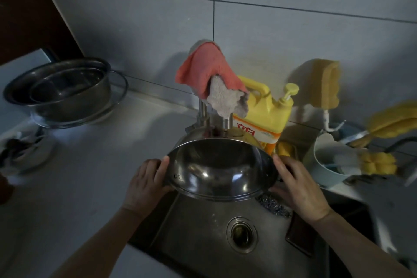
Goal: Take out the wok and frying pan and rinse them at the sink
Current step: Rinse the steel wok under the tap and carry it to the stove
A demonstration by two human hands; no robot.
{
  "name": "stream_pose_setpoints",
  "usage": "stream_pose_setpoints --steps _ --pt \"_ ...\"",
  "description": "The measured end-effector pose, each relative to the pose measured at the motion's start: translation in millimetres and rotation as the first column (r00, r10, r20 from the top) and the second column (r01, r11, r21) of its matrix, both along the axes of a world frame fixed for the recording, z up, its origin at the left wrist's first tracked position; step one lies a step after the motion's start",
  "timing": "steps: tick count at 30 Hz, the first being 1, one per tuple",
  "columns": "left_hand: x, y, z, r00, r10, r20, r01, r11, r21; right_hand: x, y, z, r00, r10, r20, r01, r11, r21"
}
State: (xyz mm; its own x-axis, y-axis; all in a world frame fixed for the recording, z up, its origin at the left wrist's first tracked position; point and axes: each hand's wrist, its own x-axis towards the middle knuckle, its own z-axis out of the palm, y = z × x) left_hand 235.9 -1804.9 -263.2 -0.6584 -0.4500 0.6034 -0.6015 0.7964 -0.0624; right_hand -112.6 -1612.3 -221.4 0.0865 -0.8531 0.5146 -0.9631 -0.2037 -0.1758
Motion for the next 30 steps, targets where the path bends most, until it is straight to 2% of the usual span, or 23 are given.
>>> stream_pose_setpoints --steps 11,23,30 --pt "-40 5 -6 0.996 -0.079 0.027 0.077 0.995 0.055 -28 29 -4 0.993 -0.112 -0.022 0.112 0.993 0.023" --pt "12 7 -2 1.0 -0.015 0.009 0.015 1.0 0.005 4 -1 -5 1.0 0.029 0.011 -0.029 0.999 0.03" --pt "8 4 11 1.0 -0.005 0.015 0.005 1.0 0.008 2 0 5 1.0 0.03 -0.003 -0.03 1.0 -0.004"
